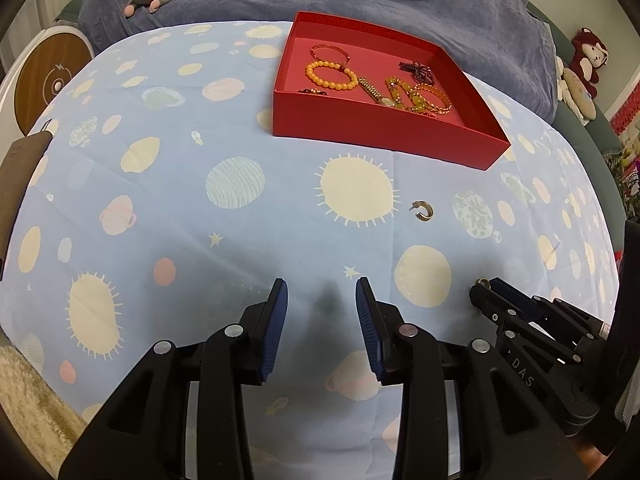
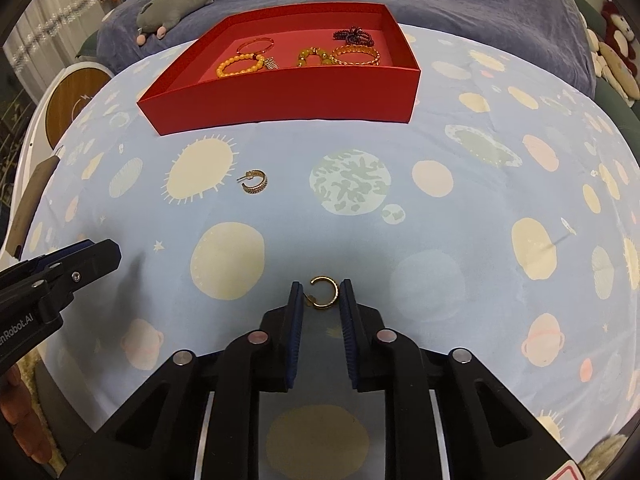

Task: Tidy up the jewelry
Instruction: 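Withdraw from the box and grasp a gold hoop earring with the right tool, then grasp the other gold hoop earring with the left tool while the right tool holds its earring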

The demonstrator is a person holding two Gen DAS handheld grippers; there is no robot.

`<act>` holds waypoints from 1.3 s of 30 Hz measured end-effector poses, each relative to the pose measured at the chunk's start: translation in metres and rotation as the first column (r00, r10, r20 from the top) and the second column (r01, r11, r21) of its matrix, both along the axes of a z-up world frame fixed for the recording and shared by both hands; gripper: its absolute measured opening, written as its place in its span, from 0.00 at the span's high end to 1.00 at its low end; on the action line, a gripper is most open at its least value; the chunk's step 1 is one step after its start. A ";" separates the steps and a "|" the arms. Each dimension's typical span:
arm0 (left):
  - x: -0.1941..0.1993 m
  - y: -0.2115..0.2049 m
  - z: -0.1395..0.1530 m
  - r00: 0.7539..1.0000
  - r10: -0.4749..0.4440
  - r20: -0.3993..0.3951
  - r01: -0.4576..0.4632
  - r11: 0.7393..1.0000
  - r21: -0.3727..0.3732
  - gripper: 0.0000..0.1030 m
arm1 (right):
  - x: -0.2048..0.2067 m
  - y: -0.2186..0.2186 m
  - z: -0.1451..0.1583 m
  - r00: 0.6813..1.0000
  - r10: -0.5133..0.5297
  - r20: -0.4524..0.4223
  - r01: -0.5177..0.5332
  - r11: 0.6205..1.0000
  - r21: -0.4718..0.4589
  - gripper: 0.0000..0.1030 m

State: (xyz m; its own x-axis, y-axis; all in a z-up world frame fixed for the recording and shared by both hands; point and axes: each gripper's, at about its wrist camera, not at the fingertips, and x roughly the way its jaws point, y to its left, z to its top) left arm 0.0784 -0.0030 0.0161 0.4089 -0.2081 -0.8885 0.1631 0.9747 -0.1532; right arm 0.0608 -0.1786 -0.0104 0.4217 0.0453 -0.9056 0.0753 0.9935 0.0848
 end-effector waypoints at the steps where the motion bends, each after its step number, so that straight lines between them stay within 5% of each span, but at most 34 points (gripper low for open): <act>1: 0.001 -0.002 0.000 1.000 -0.001 -0.001 0.001 1.000 0.001 0.67 | -0.001 -0.002 0.000 1.000 -0.009 0.001 0.009 1.000 0.011 0.84; 23: 0.054 -0.083 -0.018 0.998 -0.070 0.006 0.071 0.997 -0.033 0.60 | -0.008 -0.052 0.004 0.990 -0.143 -0.012 0.143 0.978 0.151 0.84; 31: 0.054 -0.088 -0.029 0.997 -0.078 0.023 0.078 0.997 0.002 0.82 | -0.004 -0.054 -0.001 0.990 -0.141 -0.014 0.142 0.978 0.150 0.84; 39: 0.053 -0.086 -0.029 0.997 -0.081 0.017 0.081 0.997 0.004 0.87 | -0.003 -0.052 0.000 0.989 -0.147 -0.013 0.147 0.978 0.149 0.84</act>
